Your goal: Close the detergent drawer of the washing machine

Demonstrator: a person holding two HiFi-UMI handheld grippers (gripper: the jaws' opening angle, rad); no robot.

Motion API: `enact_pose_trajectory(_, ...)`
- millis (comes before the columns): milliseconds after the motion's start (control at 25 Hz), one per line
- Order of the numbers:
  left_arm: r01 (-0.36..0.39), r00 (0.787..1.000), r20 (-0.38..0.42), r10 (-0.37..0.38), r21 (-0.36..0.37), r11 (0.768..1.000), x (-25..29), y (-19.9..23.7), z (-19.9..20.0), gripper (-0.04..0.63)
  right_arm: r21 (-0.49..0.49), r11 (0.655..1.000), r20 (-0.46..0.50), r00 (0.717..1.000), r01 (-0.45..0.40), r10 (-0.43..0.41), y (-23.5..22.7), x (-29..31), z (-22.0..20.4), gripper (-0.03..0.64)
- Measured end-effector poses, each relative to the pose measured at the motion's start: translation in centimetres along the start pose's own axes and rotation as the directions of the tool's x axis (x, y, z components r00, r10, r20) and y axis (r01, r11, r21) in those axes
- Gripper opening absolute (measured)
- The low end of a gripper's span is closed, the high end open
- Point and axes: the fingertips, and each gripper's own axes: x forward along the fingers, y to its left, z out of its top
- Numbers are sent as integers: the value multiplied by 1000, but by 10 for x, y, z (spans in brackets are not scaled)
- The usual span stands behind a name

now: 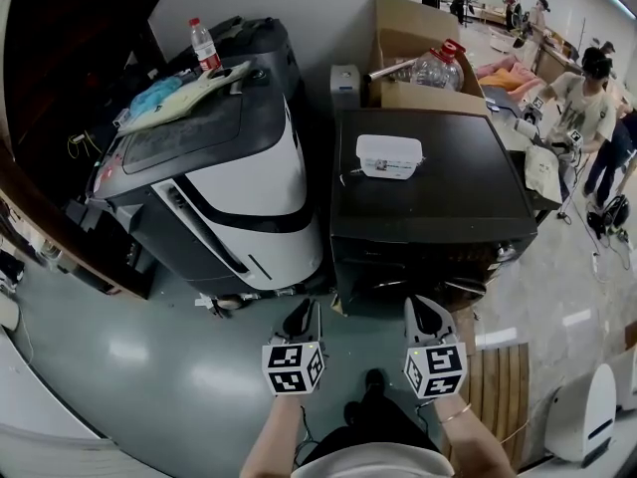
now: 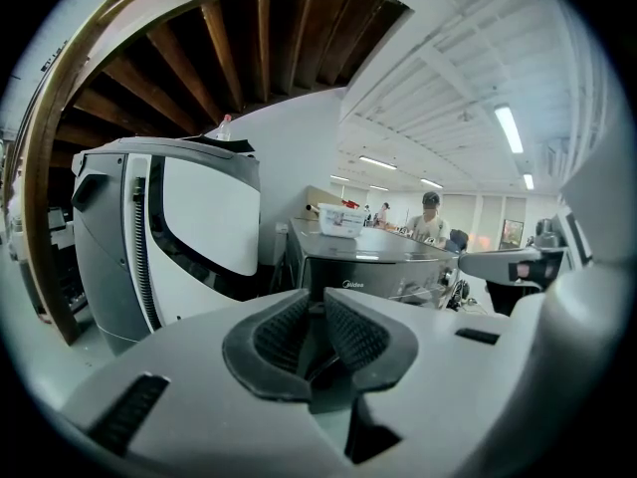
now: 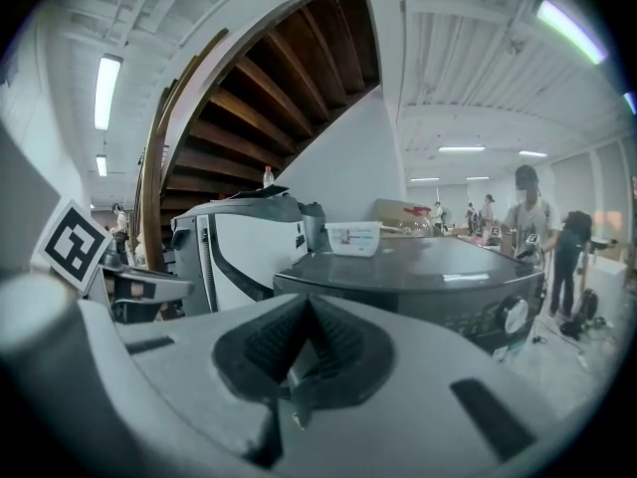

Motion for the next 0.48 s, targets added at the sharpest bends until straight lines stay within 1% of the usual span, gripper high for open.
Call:
enact_pose_trajectory(160, 3, 1000, 7, -3, -1, 1000, -9, 2, 0, 29, 0, 1000, 7, 1000, -13, 13, 7, -6, 0, 3)
enact_pose_trajectory(360, -3, 1000, 18, 3, -14, 1000, -17, 6, 1, -2, 5, 1000, 5, 1000, -30, 30, 12, -9, -1, 3)
enact_pose_trajectory(480, 1, 1000, 24, 0, -13, 1000, -21, 5, 3, -5, 12, 999, -3, 999, -35, 35, 13, -11, -1, 2)
